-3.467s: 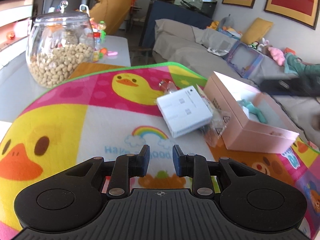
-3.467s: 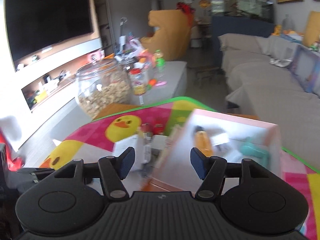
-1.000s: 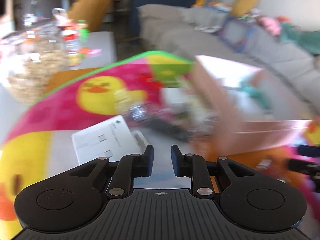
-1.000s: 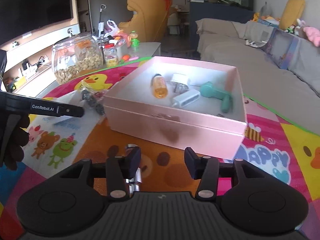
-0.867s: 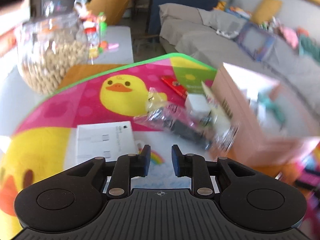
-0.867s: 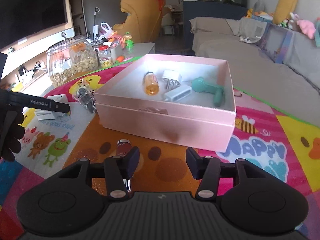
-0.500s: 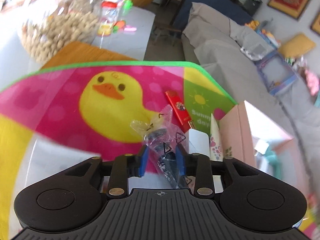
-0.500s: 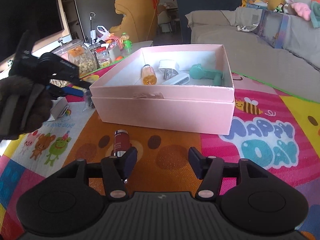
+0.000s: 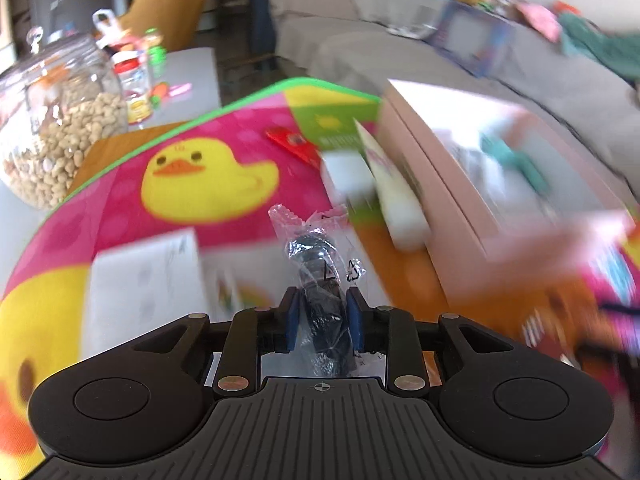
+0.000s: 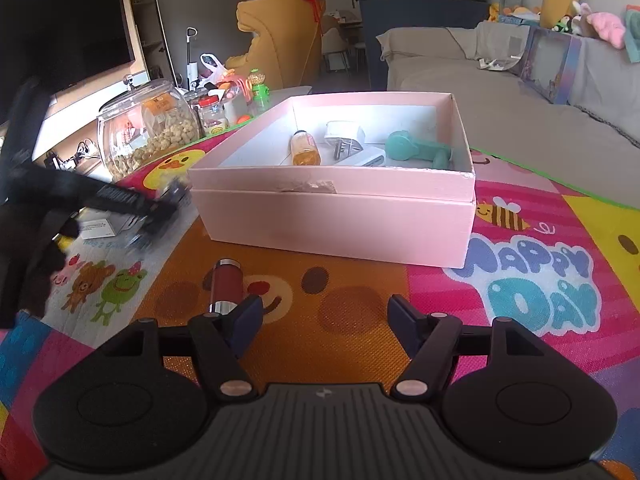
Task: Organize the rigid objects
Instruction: 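Grasp bagged black cable with left tool while right tool carries lipstick toward box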
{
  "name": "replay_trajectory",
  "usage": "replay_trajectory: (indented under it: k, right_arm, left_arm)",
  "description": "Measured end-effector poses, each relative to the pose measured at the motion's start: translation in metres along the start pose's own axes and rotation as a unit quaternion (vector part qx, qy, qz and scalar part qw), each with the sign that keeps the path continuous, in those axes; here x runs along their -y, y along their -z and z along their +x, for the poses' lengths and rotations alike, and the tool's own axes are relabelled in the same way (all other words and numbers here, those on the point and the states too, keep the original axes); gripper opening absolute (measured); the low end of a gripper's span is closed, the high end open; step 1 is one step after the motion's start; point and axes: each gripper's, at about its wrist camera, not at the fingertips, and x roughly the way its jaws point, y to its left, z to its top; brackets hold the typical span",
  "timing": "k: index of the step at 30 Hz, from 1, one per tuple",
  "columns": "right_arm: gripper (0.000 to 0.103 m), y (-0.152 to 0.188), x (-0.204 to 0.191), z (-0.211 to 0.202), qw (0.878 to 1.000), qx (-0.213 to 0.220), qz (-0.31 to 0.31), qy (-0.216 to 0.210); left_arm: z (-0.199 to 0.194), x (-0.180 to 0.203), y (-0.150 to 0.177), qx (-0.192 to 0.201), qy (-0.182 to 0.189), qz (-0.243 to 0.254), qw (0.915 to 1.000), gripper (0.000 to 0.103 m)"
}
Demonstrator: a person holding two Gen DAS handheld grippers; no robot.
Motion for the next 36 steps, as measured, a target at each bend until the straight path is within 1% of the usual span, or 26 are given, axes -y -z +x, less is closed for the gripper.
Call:
replay_trajectory:
  k: [5, 7, 9, 10, 12, 13, 15, 17, 18, 19, 20, 22, 24, 26, 28, 30, 31, 32, 33, 36]
  right_arm:
    - [0.07, -0.002, 0.0, -0.004, 1.0, -0.002, 0.004, -0.003]
    - [0.07, -0.004, -0.006, -0.01, 1.0, 0.002, -0.004, -0.017]
    - [0.07, -0.004, -0.017, -0.016, 0.999, 0.003, -0.031, -0.03]
    - [0.07, -0.004, -0.025, -0.017, 0.998, 0.001, -0.049, -0.032]
    - [0.07, -0.002, -0.037, -0.015, 0.997, -0.007, -0.077, -0.031]
    - [0.07, -0.001, -0.041, -0.012, 0.996, -0.013, -0.09, -0.02]
    - [0.071, 0.001, -0.047, -0.006, 0.993, -0.018, -0.114, 0.035]
    - [0.071, 0.0, -0.044, -0.005, 0.987, -0.004, -0.121, 0.104]
    - [0.071, 0.0, -0.043, -0.005, 0.984, 0.003, -0.122, 0.129]
    - [0.071, -0.001, -0.039, -0.008, 0.983, 0.01, -0.119, 0.142]
    - [0.071, -0.001, -0.035, -0.01, 0.984, 0.01, -0.11, 0.139]
    - [0.071, 0.0, -0.028, -0.013, 0.99, -0.004, -0.089, 0.109]
    - [0.071, 0.004, -0.027, -0.013, 0.993, -0.016, -0.077, 0.086]
    - [0.071, 0.006, -0.031, -0.007, 0.995, -0.028, -0.07, 0.071]
    - [0.071, 0.003, -0.034, -0.002, 0.996, -0.031, -0.058, 0.065]
    - [0.072, -0.003, -0.037, 0.005, 0.998, -0.036, -0.023, 0.048]
    - [0.074, -0.007, -0.037, 0.01, 0.998, -0.038, 0.0, 0.044]
    - [0.081, -0.011, -0.038, 0.014, 0.998, -0.037, 0.019, 0.047]
    - [0.084, -0.014, -0.04, 0.018, 0.998, -0.037, 0.03, 0.052]
    - [0.085, -0.024, -0.048, 0.036, 0.996, -0.036, 0.032, 0.078]
  left_arm:
    - [-0.039, -0.003, 0.04, -0.014, 0.02, 0.011, 0.9997, 0.029]
    - [-0.05, -0.001, 0.051, -0.016, 0.029, 0.015, 0.9993, 0.029]
    - [-0.056, 0.002, 0.06, -0.013, 0.04, 0.015, 0.999, 0.03]
    - [-0.058, 0.003, 0.063, -0.008, 0.041, 0.014, 0.999, 0.033]
    - [-0.058, 0.006, 0.07, 0.01, 0.035, 0.016, 0.9992, 0.033]
    - [-0.058, 0.007, 0.073, 0.017, 0.032, 0.014, 0.9992, 0.033]
    - [-0.059, 0.009, 0.077, 0.026, 0.027, 0.012, 0.9992, 0.033]
    - [-0.06, 0.01, 0.079, 0.034, 0.024, 0.013, 0.9991, 0.034]
    - [-0.06, 0.01, 0.079, 0.036, 0.024, 0.01, 0.999, 0.034]
    - [-0.061, 0.009, 0.08, 0.039, 0.025, 0.007, 0.9989, 0.034]
    - [-0.061, 0.007, 0.08, 0.041, 0.027, 0.001, 0.9988, 0.033]
    - [-0.061, 0.003, 0.081, 0.046, 0.032, -0.018, 0.9983, 0.033]
    - [-0.061, -0.001, 0.081, 0.05, 0.036, -0.037, 0.9974, 0.032]
    - [-0.061, -0.004, 0.082, 0.054, 0.042, -0.052, 0.9963, 0.03]
    - [-0.061, -0.008, 0.083, 0.057, 0.048, -0.064, 0.9951, 0.029]
    - [-0.061, -0.009, 0.084, 0.059, 0.052, -0.069, 0.9945, 0.028]
    - [-0.061, -0.009, 0.084, 0.06, 0.052, -0.07, 0.9944, 0.027]
    - [-0.061, -0.009, 0.085, 0.061, 0.052, -0.069, 0.9944, 0.027]
    - [-0.061, -0.008, 0.085, 0.062, 0.051, -0.069, 0.9944, 0.027]
    - [-0.062, -0.004, 0.088, 0.07, 0.043, -0.055, 0.9951, 0.027]
